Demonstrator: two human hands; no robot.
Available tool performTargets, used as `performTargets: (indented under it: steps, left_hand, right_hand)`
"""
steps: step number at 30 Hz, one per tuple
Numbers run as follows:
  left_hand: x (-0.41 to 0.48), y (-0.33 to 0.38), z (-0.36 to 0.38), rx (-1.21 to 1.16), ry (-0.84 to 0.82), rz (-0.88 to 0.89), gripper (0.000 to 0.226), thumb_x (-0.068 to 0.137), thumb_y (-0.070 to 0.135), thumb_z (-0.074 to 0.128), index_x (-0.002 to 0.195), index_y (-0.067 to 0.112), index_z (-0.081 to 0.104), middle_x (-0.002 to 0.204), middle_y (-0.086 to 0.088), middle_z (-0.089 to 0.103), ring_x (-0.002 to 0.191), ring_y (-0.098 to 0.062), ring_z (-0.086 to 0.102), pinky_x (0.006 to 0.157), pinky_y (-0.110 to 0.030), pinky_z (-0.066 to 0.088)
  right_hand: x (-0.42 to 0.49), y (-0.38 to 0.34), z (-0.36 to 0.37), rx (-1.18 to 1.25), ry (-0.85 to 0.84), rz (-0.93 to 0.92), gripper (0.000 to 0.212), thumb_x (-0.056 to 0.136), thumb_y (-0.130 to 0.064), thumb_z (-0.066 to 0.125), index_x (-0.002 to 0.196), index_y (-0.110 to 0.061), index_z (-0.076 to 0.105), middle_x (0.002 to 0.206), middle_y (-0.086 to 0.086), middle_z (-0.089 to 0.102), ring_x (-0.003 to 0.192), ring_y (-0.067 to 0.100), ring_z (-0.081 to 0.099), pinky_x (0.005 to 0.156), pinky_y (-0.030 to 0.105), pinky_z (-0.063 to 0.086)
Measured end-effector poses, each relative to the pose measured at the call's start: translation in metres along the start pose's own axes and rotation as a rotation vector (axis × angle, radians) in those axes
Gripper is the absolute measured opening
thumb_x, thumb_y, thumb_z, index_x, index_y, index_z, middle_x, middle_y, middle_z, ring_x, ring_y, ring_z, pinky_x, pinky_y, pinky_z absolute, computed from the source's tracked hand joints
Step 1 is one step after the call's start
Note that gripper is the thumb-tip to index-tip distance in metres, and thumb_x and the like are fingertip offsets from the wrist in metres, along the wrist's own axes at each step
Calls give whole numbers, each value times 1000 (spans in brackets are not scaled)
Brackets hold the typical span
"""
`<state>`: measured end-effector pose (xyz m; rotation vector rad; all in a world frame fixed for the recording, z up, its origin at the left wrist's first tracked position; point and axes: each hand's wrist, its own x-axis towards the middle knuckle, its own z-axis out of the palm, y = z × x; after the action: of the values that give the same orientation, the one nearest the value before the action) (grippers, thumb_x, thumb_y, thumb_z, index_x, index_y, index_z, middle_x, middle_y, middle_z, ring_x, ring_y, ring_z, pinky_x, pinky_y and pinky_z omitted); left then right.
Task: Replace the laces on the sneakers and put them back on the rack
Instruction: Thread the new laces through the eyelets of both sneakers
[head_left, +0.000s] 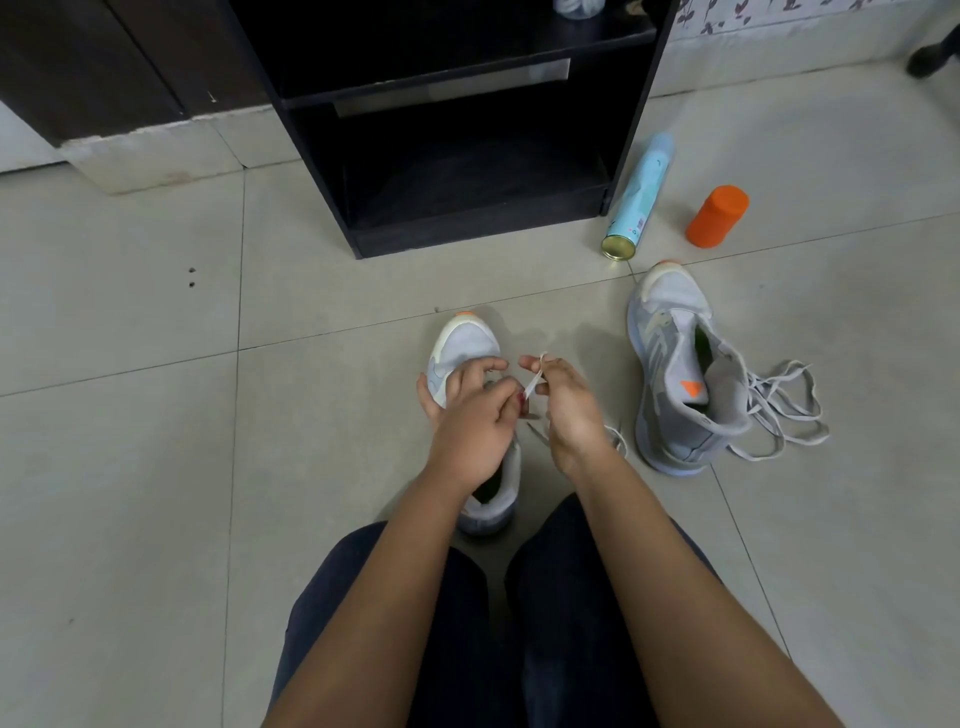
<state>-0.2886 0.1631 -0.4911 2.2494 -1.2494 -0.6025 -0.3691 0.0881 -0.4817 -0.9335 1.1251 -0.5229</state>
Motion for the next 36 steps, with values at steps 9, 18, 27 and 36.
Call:
performTargets:
  steps: [9, 18, 27, 36]
  left_hand:
    - [-16, -16, 2, 182, -2, 26, 21, 98, 30, 43, 86, 31, 61, 143, 15, 33, 140, -5, 12, 111, -53, -14]
    - [-15, 8, 0, -413, -57, -15, 23, 100, 22, 41, 84, 32, 55, 76, 19, 61, 88, 4, 58, 116, -45, -2]
    - [-19, 17, 5, -477, 17, 28, 23, 95, 39, 43, 111, 35, 59, 101, 25, 66, 103, 13, 54, 116, -51, 9]
    - [-42, 13, -16, -42, 42, 40, 21, 87, 39, 41, 76, 27, 54, 79, 13, 53, 85, -4, 52, 115, -43, -1]
  right_hand:
    - [9, -42, -41, 424, 24, -131, 31, 102, -25, 34, 80, -27, 56, 110, -8, 61, 100, 10, 49, 94, 31, 33]
    - [4, -11, -21, 146, -97, 173, 49, 104, -41, 19, 134, -17, 49, 136, 3, 54, 133, 13, 38, 109, 33, 24]
    - [-15, -27, -18, 196, -121, 62, 33, 105, -20, 31, 95, -13, 61, 101, -2, 70, 89, 14, 66, 74, 23, 51]
    - [-10, -18, -24, 127, -85, 111, 29, 103, -20, 34, 82, -22, 54, 116, 1, 67, 124, 11, 50, 108, 27, 32]
